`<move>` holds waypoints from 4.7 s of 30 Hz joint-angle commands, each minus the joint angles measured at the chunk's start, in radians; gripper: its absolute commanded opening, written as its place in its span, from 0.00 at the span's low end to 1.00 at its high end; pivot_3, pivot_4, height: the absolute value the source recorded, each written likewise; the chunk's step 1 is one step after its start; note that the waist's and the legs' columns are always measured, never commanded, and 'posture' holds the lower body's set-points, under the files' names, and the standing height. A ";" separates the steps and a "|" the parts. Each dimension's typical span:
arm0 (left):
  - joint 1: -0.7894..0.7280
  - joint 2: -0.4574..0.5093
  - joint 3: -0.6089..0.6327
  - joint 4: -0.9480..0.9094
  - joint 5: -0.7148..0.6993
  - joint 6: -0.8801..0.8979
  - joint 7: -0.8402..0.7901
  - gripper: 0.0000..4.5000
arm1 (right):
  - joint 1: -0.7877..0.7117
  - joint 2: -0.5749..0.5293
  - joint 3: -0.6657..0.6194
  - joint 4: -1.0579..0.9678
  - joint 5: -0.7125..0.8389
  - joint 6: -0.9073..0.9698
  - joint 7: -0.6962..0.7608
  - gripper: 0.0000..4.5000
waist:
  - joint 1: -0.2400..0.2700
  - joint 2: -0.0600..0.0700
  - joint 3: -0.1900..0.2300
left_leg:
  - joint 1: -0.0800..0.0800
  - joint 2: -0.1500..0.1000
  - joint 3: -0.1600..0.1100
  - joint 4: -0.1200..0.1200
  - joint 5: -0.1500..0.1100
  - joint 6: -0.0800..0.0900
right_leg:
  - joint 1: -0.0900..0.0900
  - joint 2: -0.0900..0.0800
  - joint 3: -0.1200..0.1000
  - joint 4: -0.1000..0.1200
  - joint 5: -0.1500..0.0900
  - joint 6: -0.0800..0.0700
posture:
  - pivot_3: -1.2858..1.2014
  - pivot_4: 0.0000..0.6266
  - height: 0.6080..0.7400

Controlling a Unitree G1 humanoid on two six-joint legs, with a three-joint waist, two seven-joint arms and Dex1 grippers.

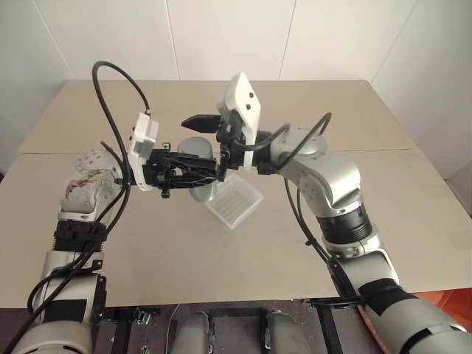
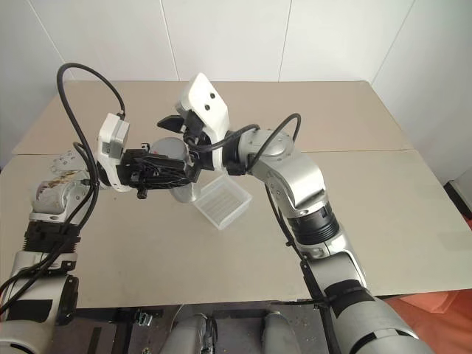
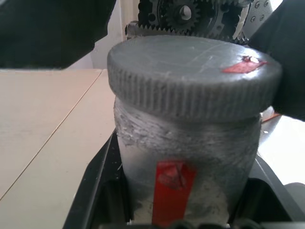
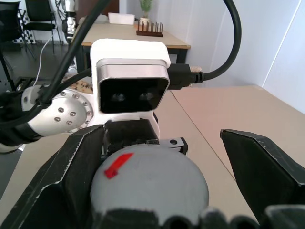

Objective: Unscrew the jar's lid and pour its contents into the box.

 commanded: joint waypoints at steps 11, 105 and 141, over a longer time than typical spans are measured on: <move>0.022 0.069 0.054 -0.074 -0.040 0.015 -0.004 0.43 | -0.008 -0.165 -0.089 0.087 -0.039 -0.052 0.051 0.99 | -0.004 0.000 0.000 | 0.000 0.000 0.000 0.000 0.000 0.000 | 0.000 0.000 0.000 0.000 0.000 0.000 | 0.52 0.24 1.00; 0.023 0.044 0.048 -0.068 -0.013 0.004 0.013 0.43 | 0.022 -0.155 -0.077 -0.098 0.026 0.047 0.029 0.99 | -0.003 0.000 0.000 | 0.000 0.000 0.000 0.000 0.000 0.001 | 0.000 0.000 0.000 0.000 0.000 0.000 | 0.52 0.24 1.00; 0.034 0.041 0.036 -0.083 -0.014 -0.001 0.018 0.43 | -0.015 -0.073 -0.006 -0.106 0.072 0.089 0.028 0.99 | -0.001 0.000 0.000 | 0.000 0.000 0.000 0.000 0.000 0.001 | 0.000 0.000 0.000 0.000 0.000 0.000 | 0.52 0.24 1.00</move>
